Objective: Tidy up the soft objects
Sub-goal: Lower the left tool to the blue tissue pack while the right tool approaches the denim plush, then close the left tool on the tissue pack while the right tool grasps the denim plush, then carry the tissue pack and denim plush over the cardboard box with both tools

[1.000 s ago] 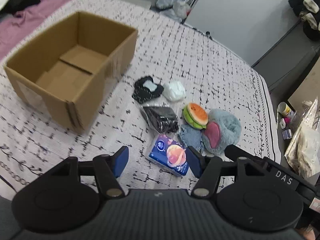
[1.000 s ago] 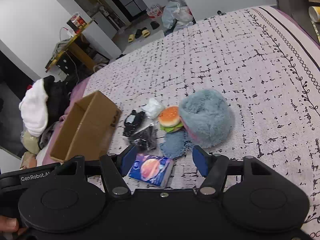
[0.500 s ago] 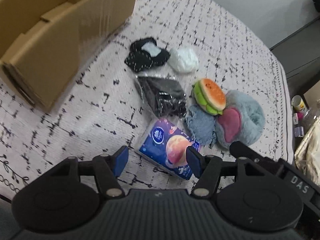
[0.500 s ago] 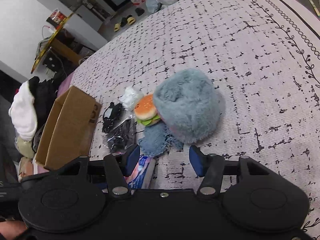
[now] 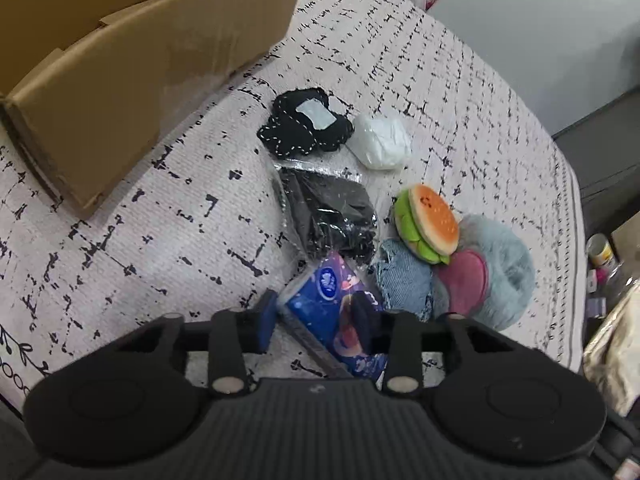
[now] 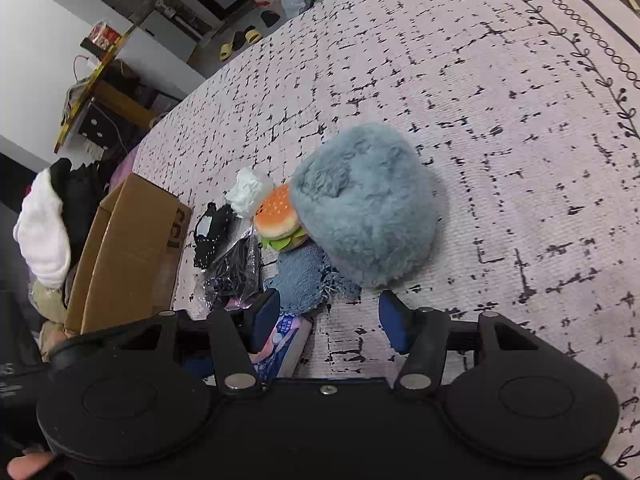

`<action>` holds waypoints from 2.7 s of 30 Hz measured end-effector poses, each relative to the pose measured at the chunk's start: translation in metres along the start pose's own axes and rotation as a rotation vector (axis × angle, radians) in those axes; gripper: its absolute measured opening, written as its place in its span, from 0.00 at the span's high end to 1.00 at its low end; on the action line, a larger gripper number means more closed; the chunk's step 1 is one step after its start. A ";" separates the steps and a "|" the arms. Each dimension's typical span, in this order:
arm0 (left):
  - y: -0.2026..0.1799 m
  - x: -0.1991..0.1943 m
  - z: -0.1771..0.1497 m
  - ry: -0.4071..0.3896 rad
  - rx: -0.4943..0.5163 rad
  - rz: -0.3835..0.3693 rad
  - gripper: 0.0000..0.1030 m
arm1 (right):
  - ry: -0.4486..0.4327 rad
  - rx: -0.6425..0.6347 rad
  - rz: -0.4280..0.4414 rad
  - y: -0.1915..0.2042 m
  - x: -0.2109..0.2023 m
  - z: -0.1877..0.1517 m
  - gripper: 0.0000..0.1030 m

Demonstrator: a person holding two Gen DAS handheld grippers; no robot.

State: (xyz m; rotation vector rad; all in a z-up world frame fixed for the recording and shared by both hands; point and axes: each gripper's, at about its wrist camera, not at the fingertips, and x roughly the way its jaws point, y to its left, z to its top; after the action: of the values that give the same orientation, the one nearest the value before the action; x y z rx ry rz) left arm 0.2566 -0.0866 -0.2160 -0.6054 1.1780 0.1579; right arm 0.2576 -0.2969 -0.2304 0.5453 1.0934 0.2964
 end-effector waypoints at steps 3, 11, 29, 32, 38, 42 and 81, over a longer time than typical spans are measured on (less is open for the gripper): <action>0.005 -0.008 0.002 -0.011 -0.009 -0.018 0.72 | 0.005 -0.029 -0.008 0.007 0.007 -0.002 0.47; 0.012 -0.029 0.008 -0.035 0.034 -0.045 0.79 | 0.001 -0.087 -0.032 0.024 0.021 -0.005 0.47; 0.020 -0.075 0.017 -0.080 0.215 -0.015 0.79 | -0.049 -0.119 -0.124 0.039 0.034 -0.015 0.86; 0.022 -0.085 0.015 -0.086 0.237 -0.017 0.79 | -0.066 -0.117 -0.126 0.041 0.021 -0.020 0.86; 0.027 -0.105 0.007 -0.100 0.294 -0.034 0.79 | -0.099 -0.141 -0.127 0.051 -0.005 -0.034 0.86; 0.029 -0.116 0.004 -0.112 0.340 -0.045 0.79 | -0.128 -0.150 -0.138 0.058 -0.021 -0.048 0.86; 0.092 -0.196 0.058 -0.320 0.355 -0.092 0.79 | -0.267 -0.298 -0.104 0.179 -0.073 -0.055 0.86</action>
State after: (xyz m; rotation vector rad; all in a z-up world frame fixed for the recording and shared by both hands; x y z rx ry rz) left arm 0.1883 0.0583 -0.0582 -0.3056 0.8395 -0.0334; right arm 0.1826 -0.1686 -0.0955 0.2518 0.7977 0.2800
